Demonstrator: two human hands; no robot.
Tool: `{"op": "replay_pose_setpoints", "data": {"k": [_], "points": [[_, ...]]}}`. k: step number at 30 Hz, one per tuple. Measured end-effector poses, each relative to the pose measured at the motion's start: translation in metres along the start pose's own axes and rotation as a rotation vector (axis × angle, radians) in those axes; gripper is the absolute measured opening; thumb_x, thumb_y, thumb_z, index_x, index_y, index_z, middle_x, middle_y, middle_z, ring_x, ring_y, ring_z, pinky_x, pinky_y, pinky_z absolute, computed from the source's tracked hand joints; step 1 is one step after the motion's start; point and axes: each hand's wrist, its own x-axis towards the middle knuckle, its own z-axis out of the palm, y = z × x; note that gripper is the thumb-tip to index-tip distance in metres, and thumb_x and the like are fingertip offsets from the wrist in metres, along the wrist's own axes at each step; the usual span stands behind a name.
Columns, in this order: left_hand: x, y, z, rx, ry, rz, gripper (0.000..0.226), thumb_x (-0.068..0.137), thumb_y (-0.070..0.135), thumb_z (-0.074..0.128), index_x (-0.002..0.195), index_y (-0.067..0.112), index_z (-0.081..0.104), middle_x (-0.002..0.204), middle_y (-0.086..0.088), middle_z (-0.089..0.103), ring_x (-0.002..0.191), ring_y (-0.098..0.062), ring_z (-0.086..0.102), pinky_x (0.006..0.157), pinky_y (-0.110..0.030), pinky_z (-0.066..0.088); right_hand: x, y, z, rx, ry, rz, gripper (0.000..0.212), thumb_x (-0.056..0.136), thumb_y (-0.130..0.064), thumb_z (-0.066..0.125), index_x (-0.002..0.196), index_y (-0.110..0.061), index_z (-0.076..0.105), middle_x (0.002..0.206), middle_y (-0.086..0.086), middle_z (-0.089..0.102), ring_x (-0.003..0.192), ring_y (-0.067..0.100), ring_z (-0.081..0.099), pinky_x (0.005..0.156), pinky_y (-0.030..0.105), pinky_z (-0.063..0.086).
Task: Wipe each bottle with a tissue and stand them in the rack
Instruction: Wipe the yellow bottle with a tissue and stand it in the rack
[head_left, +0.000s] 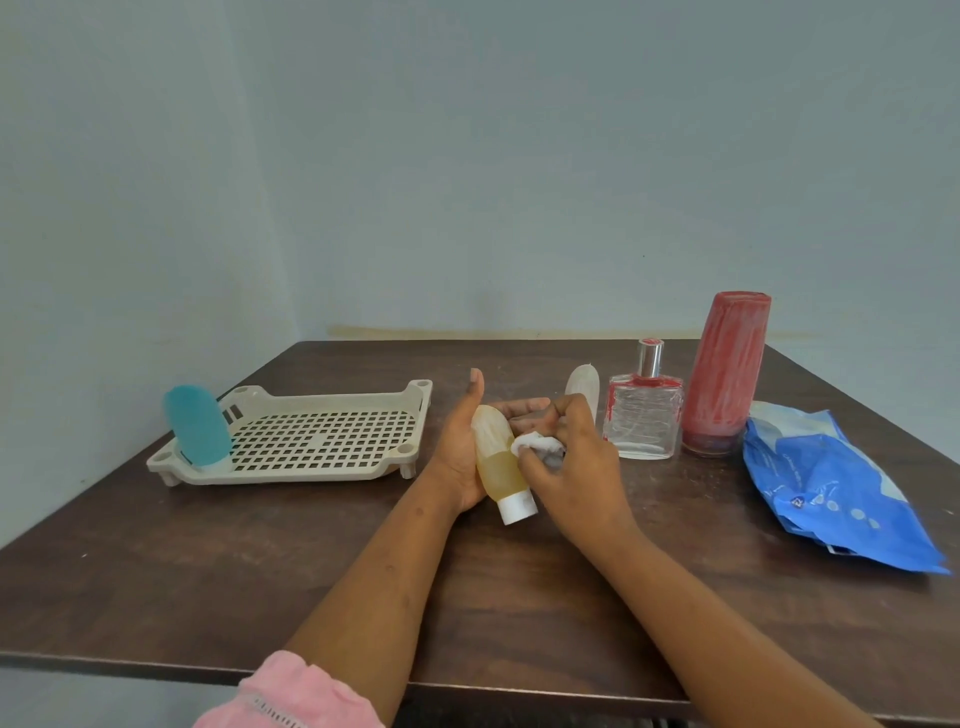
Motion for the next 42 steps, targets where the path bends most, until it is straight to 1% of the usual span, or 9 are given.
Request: {"op": "replay_pose_setpoints", "data": {"k": [4, 9, 15, 18, 22, 28, 33, 40, 42], "points": [[-0.0008, 0.0, 0.0005, 0.003, -0.012, 0.012, 0.082, 0.092, 0.066, 0.024, 0.085, 0.003, 0.076, 0.087, -0.017, 0.073, 0.078, -0.025, 0.072, 0.069, -0.033, 0.059, -0.0012, -0.0012, 0.0035, -0.009, -0.018, -0.025, 0.033, 0.083, -0.007, 0.064, 0.094, -0.025, 0.04, 0.085, -0.006, 0.063, 0.079, -0.003, 0.06, 0.058, 0.006, 0.043], [-0.0005, -0.0002, 0.0016, 0.016, 0.018, 0.004, 0.086, 0.082, 0.071, 0.033, 0.112, -0.004, 0.064, 0.099, -0.019, 0.072, 0.092, -0.029, 0.07, 0.082, -0.039, 0.056, -0.0008, -0.0005, -0.0019, -0.011, -0.021, -0.014, 0.034, 0.082, -0.005, 0.064, 0.091, -0.026, 0.038, 0.08, -0.014, 0.058, 0.076, -0.009, 0.058, 0.055, 0.005, 0.041], [-0.0011, -0.0001, 0.0038, 0.014, 0.007, 0.041, 0.085, 0.094, 0.064, 0.02, 0.071, 0.007, 0.079, 0.078, -0.013, 0.073, 0.071, -0.022, 0.072, 0.064, -0.03, 0.059, -0.0015, -0.0009, 0.0029, -0.036, -0.031, -0.055, 0.032, 0.084, -0.009, 0.065, 0.096, -0.026, 0.04, 0.085, -0.008, 0.064, 0.079, -0.003, 0.061, 0.06, 0.007, 0.045], [-0.0022, 0.0, 0.0048, 0.026, 0.013, 0.029, 0.082, 0.094, 0.064, 0.021, 0.083, 0.003, 0.075, 0.078, -0.015, 0.073, 0.071, -0.024, 0.072, 0.065, -0.031, 0.058, -0.0022, -0.0028, -0.0015, -0.042, -0.045, -0.057, 0.041, 0.083, -0.009, 0.065, 0.09, -0.037, 0.035, 0.084, -0.017, 0.058, 0.08, -0.01, 0.059, 0.059, 0.004, 0.042], [-0.0012, -0.0001, 0.0037, 0.006, 0.03, 0.037, 0.08, 0.091, 0.066, 0.025, 0.091, 0.001, 0.07, 0.082, -0.015, 0.072, 0.075, -0.024, 0.071, 0.067, -0.031, 0.058, 0.0031, 0.0013, 0.0033, -0.021, -0.023, -0.04, 0.033, 0.084, -0.006, 0.063, 0.099, -0.025, 0.04, 0.091, -0.012, 0.063, 0.084, -0.011, 0.059, 0.065, 0.002, 0.043], [0.0004, -0.0014, 0.0027, 0.046, 0.006, 0.032, 0.083, 0.094, 0.065, 0.021, 0.069, 0.008, 0.077, 0.074, -0.011, 0.072, 0.067, -0.02, 0.07, 0.062, -0.029, 0.056, 0.0006, 0.0016, 0.0018, -0.024, -0.049, -0.059, 0.033, 0.084, -0.008, 0.065, 0.1, -0.022, 0.039, 0.084, -0.012, 0.063, 0.078, -0.008, 0.06, 0.059, 0.005, 0.042], [0.0013, -0.001, 0.0009, 0.017, -0.024, 0.022, 0.082, 0.081, 0.072, 0.032, 0.1, 0.003, 0.073, 0.092, -0.016, 0.072, 0.085, -0.025, 0.07, 0.076, -0.034, 0.056, 0.0044, 0.0022, 0.004, -0.021, -0.015, -0.06, 0.032, 0.083, -0.002, 0.063, 0.102, -0.017, 0.041, 0.082, -0.016, 0.059, 0.075, -0.015, 0.057, 0.059, 0.002, 0.04], [0.003, -0.0026, 0.0012, 0.012, -0.061, 0.015, 0.083, 0.082, 0.073, 0.03, 0.092, 0.006, 0.078, 0.094, -0.015, 0.072, 0.086, -0.024, 0.07, 0.077, -0.034, 0.055, 0.0026, 0.0033, 0.0007, -0.017, -0.037, -0.068, 0.035, 0.08, -0.003, 0.067, 0.105, -0.013, 0.044, 0.083, -0.024, 0.057, 0.078, -0.014, 0.058, 0.062, 0.002, 0.04], [0.0023, -0.0027, 0.0021, 0.022, -0.035, 0.031, 0.083, 0.088, 0.069, 0.026, 0.081, 0.005, 0.078, 0.086, -0.01, 0.073, 0.078, -0.021, 0.071, 0.069, -0.031, 0.057, 0.0047, 0.0036, 0.0017, -0.027, -0.012, -0.069, 0.036, 0.081, -0.004, 0.066, 0.106, -0.015, 0.043, 0.084, -0.023, 0.055, 0.077, -0.014, 0.057, 0.061, 0.002, 0.04]]}}
